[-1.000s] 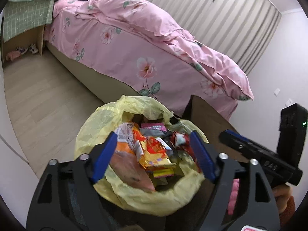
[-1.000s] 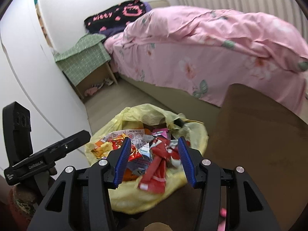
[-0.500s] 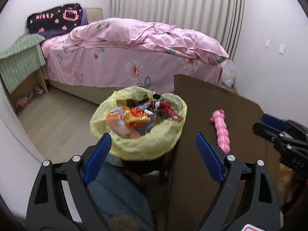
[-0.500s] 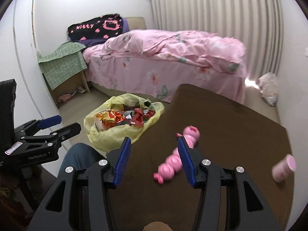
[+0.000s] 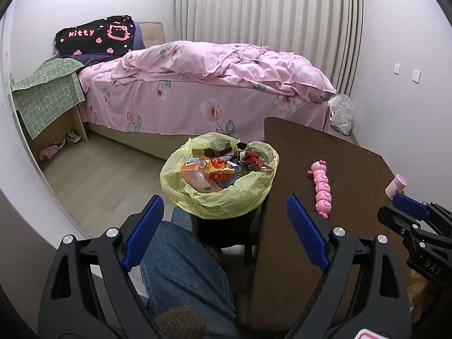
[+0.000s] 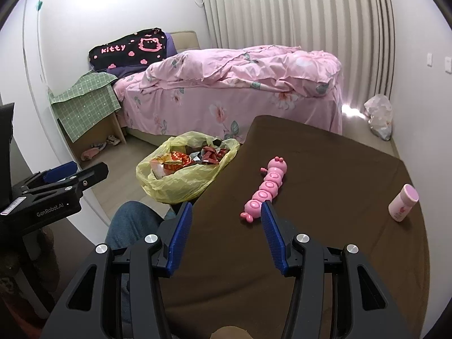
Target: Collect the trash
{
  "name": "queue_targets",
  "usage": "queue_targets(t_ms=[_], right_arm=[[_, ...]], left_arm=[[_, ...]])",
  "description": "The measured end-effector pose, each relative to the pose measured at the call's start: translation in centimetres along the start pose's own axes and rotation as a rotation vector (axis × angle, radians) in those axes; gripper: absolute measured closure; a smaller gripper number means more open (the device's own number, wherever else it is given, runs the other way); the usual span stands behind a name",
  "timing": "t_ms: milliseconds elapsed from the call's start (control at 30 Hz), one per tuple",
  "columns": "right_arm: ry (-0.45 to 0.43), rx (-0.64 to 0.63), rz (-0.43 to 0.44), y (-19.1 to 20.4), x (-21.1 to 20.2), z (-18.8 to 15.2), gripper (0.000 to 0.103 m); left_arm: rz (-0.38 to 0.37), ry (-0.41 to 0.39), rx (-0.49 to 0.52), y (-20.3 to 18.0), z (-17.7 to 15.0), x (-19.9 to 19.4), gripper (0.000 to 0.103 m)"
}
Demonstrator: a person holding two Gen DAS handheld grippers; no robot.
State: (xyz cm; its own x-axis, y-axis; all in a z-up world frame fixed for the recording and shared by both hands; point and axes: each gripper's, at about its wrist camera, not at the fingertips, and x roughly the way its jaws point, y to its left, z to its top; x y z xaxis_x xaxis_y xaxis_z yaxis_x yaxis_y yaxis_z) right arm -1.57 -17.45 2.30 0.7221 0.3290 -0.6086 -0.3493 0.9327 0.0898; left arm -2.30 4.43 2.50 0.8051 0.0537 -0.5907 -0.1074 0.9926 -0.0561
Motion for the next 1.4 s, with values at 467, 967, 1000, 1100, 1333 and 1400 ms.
queue_targets(t_ms=[467,967,1000,1100,1333,1400], right_arm=[[0.006,0.01,-0.023,-0.1,0.4,-0.1,0.055],[0.013,0.021,-0.025,-0.5,0.6,-0.3,0.055],[0.013,0.022,-0.025,-0.6,0.6,-0.4,0.055],[0.012,0.027,-0.025,-0.7,0.6,-0.4,0.055],[0.01,0.032,-0.029,-0.8,0.5,-0.4,0.055],[0.008,0.032,-0.03,-0.8,0.4,-0.4,0.055]], left_arm=[[-0.015,0.007,0.032,-0.9,-0.1,0.4,0.019],[-0.009,0.015,0.058,-1.5,-0.1,0.7,0.019],[-0.008,0.015,0.058,-1.5,-0.1,0.7,0.019],[-0.01,0.015,0.057,-1.6,-0.1,0.7,0.019],[-0.011,0.015,0.053,-1.6,-0.1,0.8,0.019],[-0.012,0.013,0.057,-1.6,-0.2,0.8,0.019]])
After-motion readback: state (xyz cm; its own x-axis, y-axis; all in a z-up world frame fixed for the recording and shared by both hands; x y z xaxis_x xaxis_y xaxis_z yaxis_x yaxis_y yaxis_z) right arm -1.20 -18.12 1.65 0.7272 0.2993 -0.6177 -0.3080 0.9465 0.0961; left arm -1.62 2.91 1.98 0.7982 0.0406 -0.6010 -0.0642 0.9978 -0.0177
